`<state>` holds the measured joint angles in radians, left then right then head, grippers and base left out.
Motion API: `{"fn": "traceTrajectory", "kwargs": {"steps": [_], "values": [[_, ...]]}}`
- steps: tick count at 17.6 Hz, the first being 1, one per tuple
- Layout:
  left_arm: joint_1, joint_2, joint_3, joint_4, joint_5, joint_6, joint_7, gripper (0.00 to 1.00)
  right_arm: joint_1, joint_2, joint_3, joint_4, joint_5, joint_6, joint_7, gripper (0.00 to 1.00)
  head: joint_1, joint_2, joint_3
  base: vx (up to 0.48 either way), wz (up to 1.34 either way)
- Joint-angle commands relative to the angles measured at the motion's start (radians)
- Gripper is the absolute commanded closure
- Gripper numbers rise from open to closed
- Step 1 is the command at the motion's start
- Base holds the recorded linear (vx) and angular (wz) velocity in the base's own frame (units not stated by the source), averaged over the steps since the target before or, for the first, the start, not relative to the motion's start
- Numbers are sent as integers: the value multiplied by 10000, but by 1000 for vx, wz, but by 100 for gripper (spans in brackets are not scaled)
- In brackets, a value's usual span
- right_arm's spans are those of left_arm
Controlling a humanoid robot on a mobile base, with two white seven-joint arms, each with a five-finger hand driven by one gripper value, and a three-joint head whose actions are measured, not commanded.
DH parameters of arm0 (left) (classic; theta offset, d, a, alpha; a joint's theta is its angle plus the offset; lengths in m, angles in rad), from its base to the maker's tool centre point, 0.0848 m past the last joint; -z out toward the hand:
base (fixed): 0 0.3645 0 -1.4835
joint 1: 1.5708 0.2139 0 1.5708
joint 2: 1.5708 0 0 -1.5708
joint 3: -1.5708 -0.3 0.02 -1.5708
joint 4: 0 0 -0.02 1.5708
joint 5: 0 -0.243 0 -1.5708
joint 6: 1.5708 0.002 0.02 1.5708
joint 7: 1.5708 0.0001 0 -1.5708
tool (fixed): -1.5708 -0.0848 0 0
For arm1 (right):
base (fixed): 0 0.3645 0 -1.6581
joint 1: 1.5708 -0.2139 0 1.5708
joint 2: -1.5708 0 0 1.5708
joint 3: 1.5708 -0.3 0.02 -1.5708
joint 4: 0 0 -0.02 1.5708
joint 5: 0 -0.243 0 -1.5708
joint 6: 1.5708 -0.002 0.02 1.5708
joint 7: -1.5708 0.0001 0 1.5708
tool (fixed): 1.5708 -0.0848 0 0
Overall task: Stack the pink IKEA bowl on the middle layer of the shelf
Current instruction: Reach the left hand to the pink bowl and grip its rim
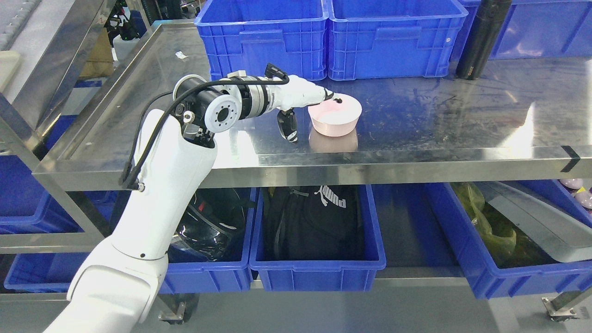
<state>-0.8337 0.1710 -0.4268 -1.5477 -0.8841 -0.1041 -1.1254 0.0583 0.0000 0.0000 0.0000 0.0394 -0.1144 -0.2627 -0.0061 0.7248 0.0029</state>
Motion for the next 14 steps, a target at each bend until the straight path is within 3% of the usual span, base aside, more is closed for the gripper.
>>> {"fn": "traceTrajectory", "kwargs": {"steps": [1, 6, 9, 14], "values": [[-483, 453, -902, 1668, -485, -354, 10, 5, 0, -175, 46, -175, -10, -7, 4, 0, 0, 0, 0, 0, 0], [-943, -144, -917, 3662, -500, -906, 853, 6, 0, -175, 46, -175, 5, -7, 4, 0, 0, 0, 0, 0, 0], [-943, -1049, -855, 4722, -500, -1549, 1021, 7, 0, -175, 46, -175, -10, -7, 4, 0, 0, 0, 0, 0, 0], [-1188, -1296, -962, 5521, -500, -1613, 1467, 10, 0, -175, 46, -175, 5, -7, 4, 0, 0, 0, 0, 0, 0]]}}
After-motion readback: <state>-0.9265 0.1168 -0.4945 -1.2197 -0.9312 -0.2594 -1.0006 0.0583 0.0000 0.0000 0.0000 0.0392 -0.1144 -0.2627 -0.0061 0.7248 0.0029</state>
